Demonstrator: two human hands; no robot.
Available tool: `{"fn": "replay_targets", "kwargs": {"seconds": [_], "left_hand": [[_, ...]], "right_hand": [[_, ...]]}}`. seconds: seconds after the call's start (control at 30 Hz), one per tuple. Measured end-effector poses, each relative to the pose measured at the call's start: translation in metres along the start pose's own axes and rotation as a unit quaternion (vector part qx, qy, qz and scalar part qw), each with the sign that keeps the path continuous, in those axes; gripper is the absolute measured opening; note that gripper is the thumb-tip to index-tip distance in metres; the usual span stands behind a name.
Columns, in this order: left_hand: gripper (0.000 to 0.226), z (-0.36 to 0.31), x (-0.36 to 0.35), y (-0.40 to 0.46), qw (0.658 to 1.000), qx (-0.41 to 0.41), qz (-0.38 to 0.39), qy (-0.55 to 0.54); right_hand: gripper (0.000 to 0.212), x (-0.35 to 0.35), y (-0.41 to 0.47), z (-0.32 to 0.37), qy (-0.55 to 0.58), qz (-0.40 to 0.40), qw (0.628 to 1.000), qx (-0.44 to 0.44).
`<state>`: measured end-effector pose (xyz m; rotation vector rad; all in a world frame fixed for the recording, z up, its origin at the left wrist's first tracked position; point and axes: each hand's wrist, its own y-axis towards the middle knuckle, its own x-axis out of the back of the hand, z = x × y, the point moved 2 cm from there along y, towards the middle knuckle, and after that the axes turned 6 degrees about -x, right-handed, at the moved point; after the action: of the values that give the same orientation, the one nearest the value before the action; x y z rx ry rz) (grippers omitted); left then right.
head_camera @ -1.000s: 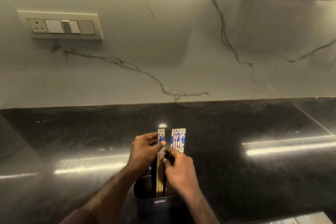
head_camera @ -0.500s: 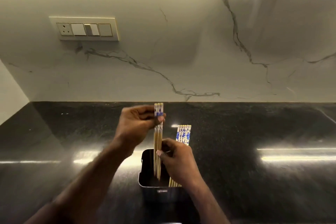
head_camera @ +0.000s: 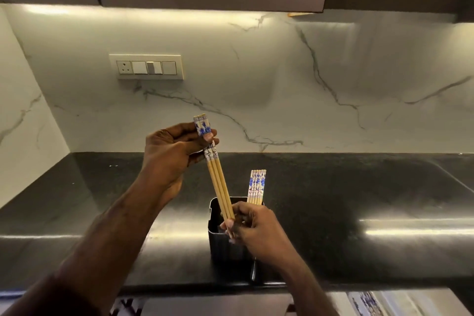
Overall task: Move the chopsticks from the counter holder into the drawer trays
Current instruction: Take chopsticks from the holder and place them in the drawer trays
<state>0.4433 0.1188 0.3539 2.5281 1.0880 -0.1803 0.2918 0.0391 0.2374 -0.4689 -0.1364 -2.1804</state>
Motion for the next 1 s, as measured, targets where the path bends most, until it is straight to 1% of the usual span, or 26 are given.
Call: {"fn": "replay_targets", "kwargs": {"seconds": [0.13, 0.2, 0.37, 0.47, 0.63, 0.83, 0.93, 1.0], "left_hand": [[0.03, -0.016, 0.002, -0.042, 0.999, 0.007, 0.04, -0.014], [0.035, -0.019, 0.004, -0.066, 0.998, 0.014, 0.059, -0.017], [0.029, -0.009, -0.006, -0.12, 0.994, 0.051, 0.089, -0.024], [0.027, 0.003, -0.029, -0.157, 0.991, 0.086, 0.093, -0.032], [0.025, 0.025, -0.09, -0.206, 0.984, 0.126, 0.118, -0.045], [0.024, 0.066, -0.197, -0.262, 0.974, 0.16, 0.159, -0.033], [0.024, 0.099, -0.26, -0.29, 0.971, 0.18, 0.154, -0.03], [0.024, 0.123, -0.294, -0.308, 0.969, 0.189, 0.158, 0.0]], "right_hand": [[0.018, -0.008, -0.052, 0.001, 0.05, 0.004, 0.998, -0.032], [0.02, -0.014, -0.079, -0.004, 0.046, -0.011, 0.998, -0.033], [0.018, -0.018, -0.146, -0.036, 0.026, -0.06, 0.995, -0.07], [0.016, -0.002, -0.189, -0.055, 0.01, -0.082, 0.991, -0.107], [0.011, 0.053, -0.254, -0.087, -0.058, -0.139, 0.978, -0.143], [0.012, 0.142, -0.336, -0.134, -0.004, -0.165, 0.964, -0.21], [0.014, 0.196, -0.369, -0.17, -0.018, -0.172, 0.952, -0.253], [0.017, 0.225, -0.385, -0.193, -0.034, -0.174, 0.941, -0.287]]}}
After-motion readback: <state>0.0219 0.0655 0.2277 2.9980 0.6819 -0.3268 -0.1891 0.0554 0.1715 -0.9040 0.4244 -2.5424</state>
